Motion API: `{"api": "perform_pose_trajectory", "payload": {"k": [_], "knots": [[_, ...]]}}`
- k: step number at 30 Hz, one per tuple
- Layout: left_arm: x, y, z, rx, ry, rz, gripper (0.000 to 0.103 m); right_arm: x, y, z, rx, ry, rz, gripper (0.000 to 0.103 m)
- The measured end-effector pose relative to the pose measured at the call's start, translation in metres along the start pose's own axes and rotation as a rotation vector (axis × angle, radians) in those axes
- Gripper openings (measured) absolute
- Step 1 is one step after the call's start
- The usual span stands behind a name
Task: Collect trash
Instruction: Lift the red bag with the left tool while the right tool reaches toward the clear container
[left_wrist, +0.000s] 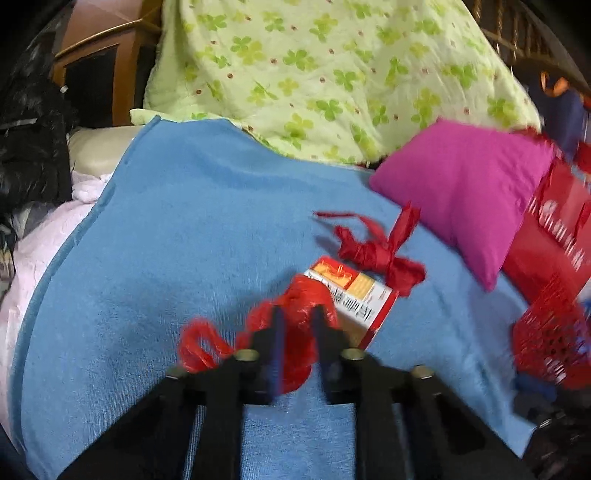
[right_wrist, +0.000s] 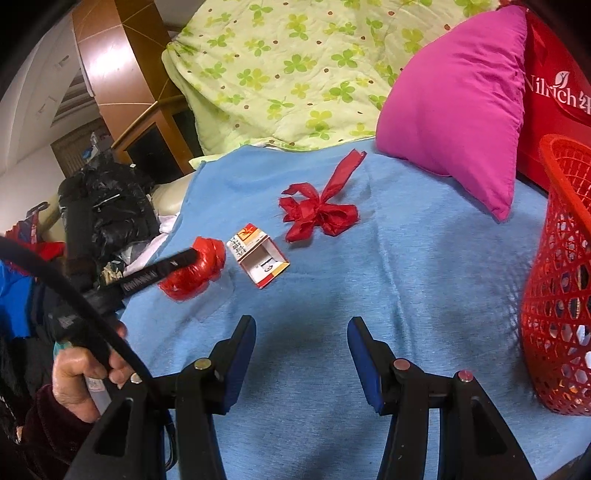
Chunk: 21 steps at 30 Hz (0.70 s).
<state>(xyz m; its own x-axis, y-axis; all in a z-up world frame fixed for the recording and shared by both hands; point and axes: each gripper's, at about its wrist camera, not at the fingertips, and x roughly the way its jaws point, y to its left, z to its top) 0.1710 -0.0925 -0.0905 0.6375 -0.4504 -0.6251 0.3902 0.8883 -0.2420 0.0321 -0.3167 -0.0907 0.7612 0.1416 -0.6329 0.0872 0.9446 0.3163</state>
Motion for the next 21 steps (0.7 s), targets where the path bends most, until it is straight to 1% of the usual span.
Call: {"api": "perform_pose_trajectory", "payload": {"k": [5,6,8,9,12,14,16,18,19,20,21], "knots": [[-0.034,0.030,0.007,-0.127,-0.097,-0.065,0.004,0.010,0.014,-0.002,-0.018,0.023,0.019,0.056],[-0.037,0.034,0.008,-0.138,-0.107,-0.062,0.004,0.013,0.019,-0.003,-0.026,0.030,0.025,0.056],[-0.041,0.047,0.008,-0.164,-0.115,-0.025,0.004,0.018,0.028,-0.005,-0.043,0.038,0.033,0.056],[-0.042,0.053,0.008,-0.183,-0.112,-0.019,0.004,0.021,0.033,-0.005,-0.052,0.042,0.039,0.056],[-0.042,0.077,0.006,-0.280,-0.098,0.005,0.004,0.034,0.048,-0.004,-0.054,0.065,0.078,0.056],[-0.042,0.086,0.004,-0.314,-0.090,0.016,0.004,0.043,0.053,-0.002,-0.036,0.077,0.107,0.056],[-0.042,0.094,0.002,-0.343,-0.086,0.048,0.004,0.053,0.060,0.002,-0.016,0.096,0.143,0.056],[-0.042,0.096,0.002,-0.348,-0.088,0.057,0.004,0.063,0.066,0.005,0.004,0.111,0.163,0.056],[-0.042,0.093,0.001,-0.335,-0.088,0.034,0.007,0.066,0.069,0.005,0.012,0.110,0.159,0.056],[-0.041,0.090,0.001,-0.319,-0.080,-0.004,0.012,0.067,0.070,0.004,0.018,0.103,0.147,0.056],[-0.039,0.085,0.001,-0.295,-0.060,-0.045,0.031,0.068,0.069,0.005,0.031,0.096,0.129,0.056]]}}
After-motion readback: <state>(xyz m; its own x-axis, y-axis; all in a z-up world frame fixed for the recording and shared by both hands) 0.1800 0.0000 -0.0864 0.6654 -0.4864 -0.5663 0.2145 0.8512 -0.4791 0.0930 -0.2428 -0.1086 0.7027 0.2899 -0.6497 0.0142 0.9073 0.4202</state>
